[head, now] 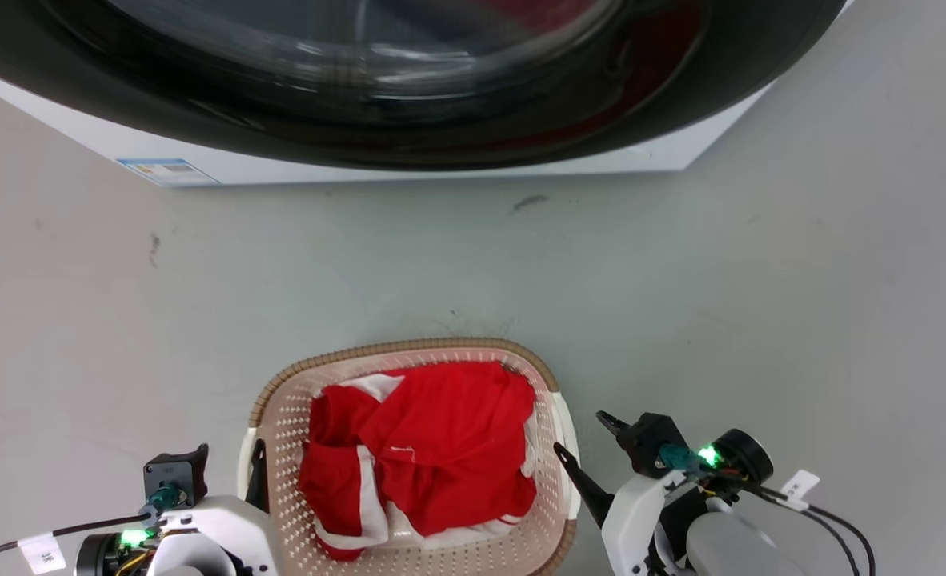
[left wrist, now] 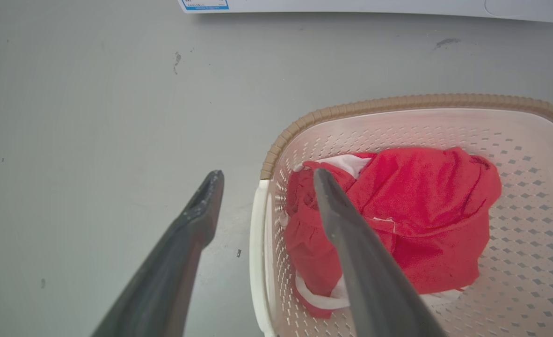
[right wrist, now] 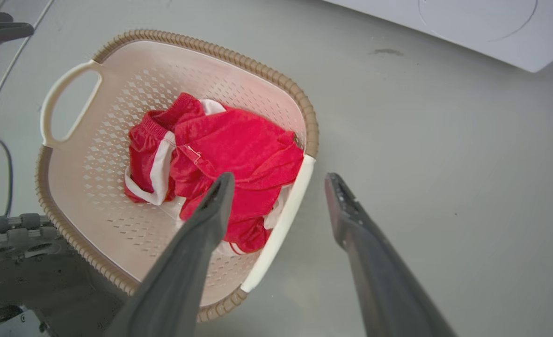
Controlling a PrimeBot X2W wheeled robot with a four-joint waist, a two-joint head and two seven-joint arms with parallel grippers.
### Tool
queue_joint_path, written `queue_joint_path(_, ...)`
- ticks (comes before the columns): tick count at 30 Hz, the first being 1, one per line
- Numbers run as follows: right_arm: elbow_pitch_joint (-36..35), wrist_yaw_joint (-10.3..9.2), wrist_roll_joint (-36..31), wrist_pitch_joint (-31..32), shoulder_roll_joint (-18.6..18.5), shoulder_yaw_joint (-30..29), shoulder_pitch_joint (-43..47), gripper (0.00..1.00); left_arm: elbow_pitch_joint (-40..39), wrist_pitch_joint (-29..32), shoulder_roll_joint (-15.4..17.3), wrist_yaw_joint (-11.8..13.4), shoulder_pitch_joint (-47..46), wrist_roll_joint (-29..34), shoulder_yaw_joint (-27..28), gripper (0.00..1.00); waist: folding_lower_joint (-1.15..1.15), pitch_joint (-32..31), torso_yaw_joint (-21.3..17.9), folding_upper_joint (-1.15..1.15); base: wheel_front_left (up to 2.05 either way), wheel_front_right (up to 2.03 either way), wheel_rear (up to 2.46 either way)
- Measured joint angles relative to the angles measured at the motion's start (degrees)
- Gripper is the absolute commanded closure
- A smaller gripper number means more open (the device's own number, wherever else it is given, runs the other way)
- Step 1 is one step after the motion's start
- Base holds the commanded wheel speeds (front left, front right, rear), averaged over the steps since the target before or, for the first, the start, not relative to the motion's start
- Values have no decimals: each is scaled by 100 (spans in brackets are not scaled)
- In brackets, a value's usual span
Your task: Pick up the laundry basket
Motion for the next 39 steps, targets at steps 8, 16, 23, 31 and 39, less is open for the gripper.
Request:
queue_joint_path(8,571,0,475,0,44,446,-460,0,397,0,140,-25,-163,8,19,0,0,395,-186,0,0,0,0)
queue_joint_path(16,471,0,1337,-1,54,1234,-761,0,649,0,277,-47,-273,-9,59,0,0,736,-376,0,0,0,0)
queue_joint_path(23,576,0,1834,-1,55,1667,-1051,0,801,0,330,-3,-465,-9,67,0,0,1015,-414,0,0,0,0)
queue_joint_path(31,706,0,2159,0,57,1965,-1412,0,922,0,346,23,-748,-43,83,0,0,1397,-348,0,0,0,0)
queue_joint_path(39,876,0,2471,-1,57,2285,-1655,0,931,0,334,20,-1017,-35,25,0,0,1730,-307,0,0,0,0)
